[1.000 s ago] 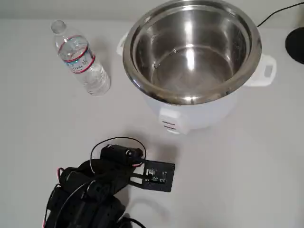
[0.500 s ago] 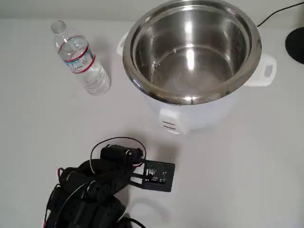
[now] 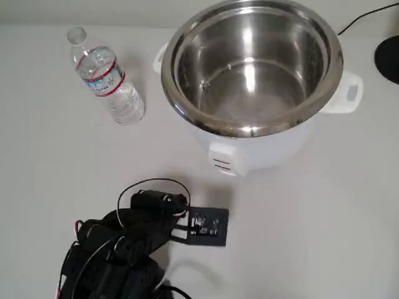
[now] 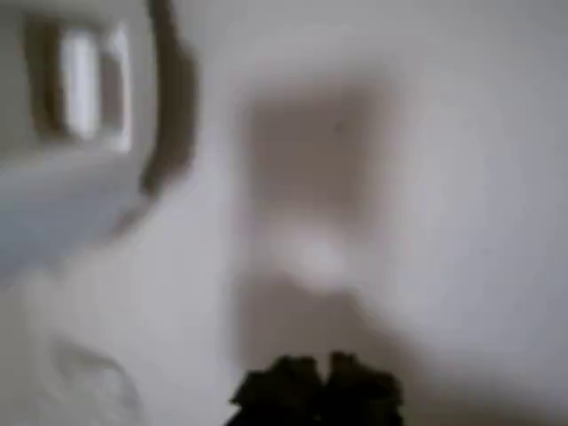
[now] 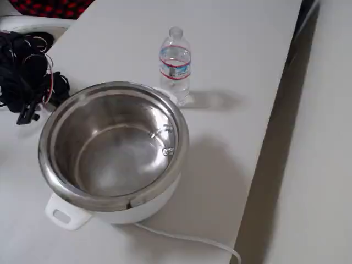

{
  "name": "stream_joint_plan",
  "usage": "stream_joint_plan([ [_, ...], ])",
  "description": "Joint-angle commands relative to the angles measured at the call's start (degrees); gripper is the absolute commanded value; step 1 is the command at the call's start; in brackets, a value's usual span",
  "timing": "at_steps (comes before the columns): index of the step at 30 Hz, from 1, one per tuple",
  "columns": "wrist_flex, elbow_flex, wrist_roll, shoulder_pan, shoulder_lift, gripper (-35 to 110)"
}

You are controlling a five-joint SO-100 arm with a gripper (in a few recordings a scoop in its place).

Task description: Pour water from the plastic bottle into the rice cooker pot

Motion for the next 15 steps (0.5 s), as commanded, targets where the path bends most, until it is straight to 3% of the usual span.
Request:
stream_joint_plan([
  [1, 1.4, 0.1, -20.7, -7.6, 0.4, 1],
  [4, 3.8, 1.0, -32.3, -20.0, 0.5, 5],
  [9, -0.5, 1.5, -39.1, -33.1, 1.6, 13],
  [15, -27.1, 4.7, -45.5, -31.3, 0.9, 30],
])
